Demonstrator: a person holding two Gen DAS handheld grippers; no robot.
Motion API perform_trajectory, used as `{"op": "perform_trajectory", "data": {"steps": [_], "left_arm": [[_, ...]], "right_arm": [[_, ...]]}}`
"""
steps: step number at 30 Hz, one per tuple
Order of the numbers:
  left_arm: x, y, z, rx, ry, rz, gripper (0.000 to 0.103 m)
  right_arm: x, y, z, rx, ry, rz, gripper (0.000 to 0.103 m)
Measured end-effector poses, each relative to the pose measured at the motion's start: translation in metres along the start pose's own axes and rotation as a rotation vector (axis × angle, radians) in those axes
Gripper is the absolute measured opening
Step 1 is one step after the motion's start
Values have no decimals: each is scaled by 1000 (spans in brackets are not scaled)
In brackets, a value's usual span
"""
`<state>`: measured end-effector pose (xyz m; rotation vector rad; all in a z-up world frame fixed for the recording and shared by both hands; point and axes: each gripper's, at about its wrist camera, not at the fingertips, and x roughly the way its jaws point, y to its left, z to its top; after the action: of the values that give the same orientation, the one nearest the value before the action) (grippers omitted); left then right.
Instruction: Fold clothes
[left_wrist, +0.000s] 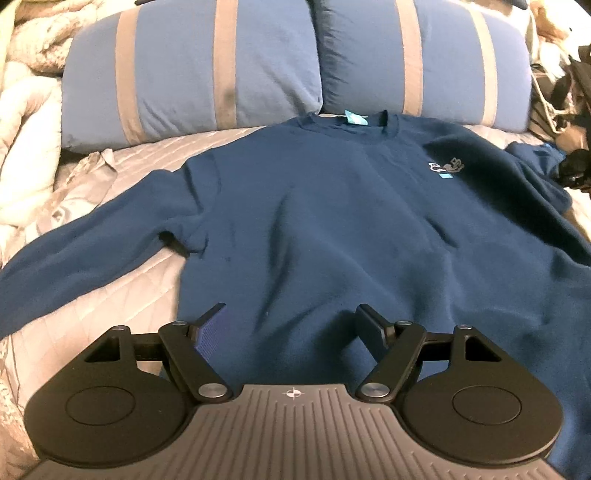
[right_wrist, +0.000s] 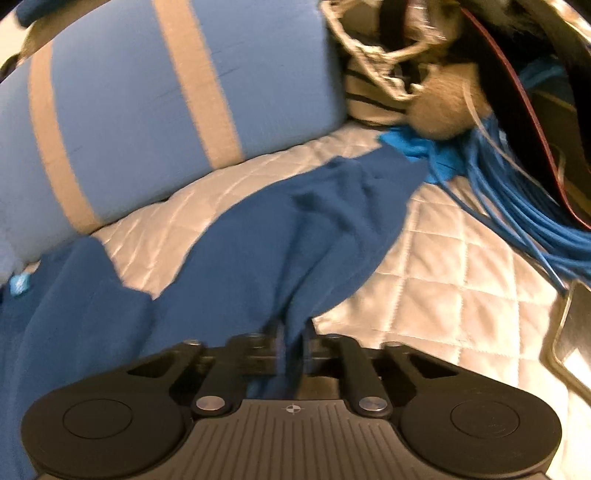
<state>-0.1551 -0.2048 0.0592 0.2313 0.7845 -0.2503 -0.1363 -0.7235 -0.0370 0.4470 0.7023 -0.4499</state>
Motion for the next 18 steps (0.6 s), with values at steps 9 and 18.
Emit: {"op": "perform_trajectory", "data": {"steps": [9, 18], "left_arm": [[2, -3, 0, 24, 12, -1, 74], [2, 2, 0, 8, 11, -33, 74]], "right_arm": [[-52, -7, -23, -84, 32, 84, 8], [-97, -56, -27, 10, 16, 177, 58]]}}
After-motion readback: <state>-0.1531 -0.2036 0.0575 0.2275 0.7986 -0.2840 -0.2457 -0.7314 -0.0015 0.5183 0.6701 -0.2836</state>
